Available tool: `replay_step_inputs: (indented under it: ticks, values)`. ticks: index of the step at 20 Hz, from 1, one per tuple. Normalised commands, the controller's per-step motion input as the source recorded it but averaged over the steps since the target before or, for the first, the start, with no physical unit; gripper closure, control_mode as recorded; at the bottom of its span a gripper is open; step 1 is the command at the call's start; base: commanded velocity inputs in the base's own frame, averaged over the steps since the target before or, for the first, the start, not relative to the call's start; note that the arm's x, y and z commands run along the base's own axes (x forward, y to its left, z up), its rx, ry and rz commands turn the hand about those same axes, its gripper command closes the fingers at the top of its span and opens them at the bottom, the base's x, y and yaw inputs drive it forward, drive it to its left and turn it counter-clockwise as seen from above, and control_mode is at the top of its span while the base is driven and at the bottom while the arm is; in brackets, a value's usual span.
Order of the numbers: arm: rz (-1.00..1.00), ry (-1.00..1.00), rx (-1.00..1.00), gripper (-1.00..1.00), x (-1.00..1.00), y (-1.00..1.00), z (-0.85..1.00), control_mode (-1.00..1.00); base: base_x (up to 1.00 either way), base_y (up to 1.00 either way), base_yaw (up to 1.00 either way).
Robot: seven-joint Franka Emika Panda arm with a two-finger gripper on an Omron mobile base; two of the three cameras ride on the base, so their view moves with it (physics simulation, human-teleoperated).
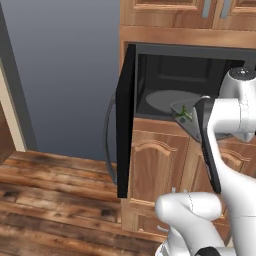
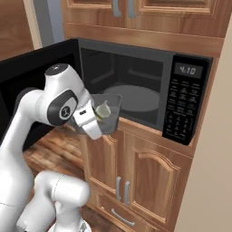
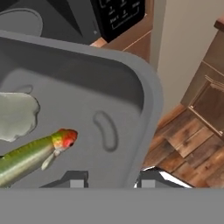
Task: Place the tupperware containing the fish and garlic meal in the microwave. Close the microwave door and press the start button to reheat the meal.
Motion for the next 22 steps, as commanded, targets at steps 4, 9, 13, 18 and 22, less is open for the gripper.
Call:
replay_step_inputs:
  ticks: [4, 9, 13, 18, 22]
  values:
    - [0.0, 0.0, 0.0, 1.0, 0.39, -0.16, -0.15, -1.0, 0.0, 0.0, 0.0]
    - [0.0, -0.07, 0.0, 1.0, 0.4, -0.01, -0.12, -1.0, 0.0, 0.0, 0.0]
    - [0.0, -0.25, 0.0, 1.0, 0.39, 0.0, -0.14, -1.0, 0.0, 0.0, 0.0]
    - [0.0, -0.27, 0.0, 1.0, 0.42, -0.09, -0.11, -1.0, 0.0, 0.0, 0.0]
    - [0.0, -0.07, 0.0, 1.0, 0.32, -0.26, 0.0, -1.0, 0.0, 0.0, 0.0]
